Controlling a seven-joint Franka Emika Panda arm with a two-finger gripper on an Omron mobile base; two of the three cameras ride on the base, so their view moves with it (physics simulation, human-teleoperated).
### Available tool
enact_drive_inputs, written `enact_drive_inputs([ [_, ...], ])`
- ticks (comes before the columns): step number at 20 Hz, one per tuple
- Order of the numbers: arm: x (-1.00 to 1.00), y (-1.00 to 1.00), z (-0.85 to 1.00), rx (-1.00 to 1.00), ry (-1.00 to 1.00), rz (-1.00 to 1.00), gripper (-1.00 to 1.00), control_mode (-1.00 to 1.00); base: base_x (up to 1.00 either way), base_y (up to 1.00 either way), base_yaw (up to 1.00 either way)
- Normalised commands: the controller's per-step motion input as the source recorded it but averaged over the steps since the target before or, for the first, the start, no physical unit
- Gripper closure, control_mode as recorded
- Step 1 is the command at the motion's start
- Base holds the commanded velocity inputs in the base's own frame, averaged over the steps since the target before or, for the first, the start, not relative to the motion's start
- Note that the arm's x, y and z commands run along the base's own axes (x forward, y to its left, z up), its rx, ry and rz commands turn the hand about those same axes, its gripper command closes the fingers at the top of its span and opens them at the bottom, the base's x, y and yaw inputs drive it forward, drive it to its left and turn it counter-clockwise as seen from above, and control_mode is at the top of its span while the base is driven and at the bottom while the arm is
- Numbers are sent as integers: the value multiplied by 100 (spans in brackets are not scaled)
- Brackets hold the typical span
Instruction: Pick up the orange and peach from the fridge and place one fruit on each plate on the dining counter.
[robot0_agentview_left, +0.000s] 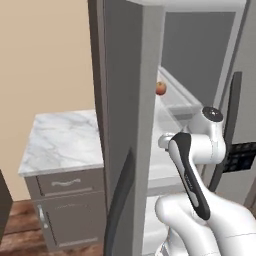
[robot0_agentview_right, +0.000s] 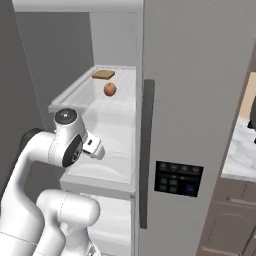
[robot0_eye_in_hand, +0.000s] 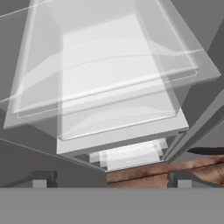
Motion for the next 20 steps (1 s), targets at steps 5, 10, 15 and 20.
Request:
enact_drive_inputs([
  [5,0,0,0,0,0,0,-100,100,42,-21,13],
  [10,0,0,0,0,0,0,-100,100,37,-15,16],
  [15,0,0,0,0,0,0,-100,100,46,-8,17],
  [20,0,0,0,0,0,0,-100,100,52,-5,18],
])
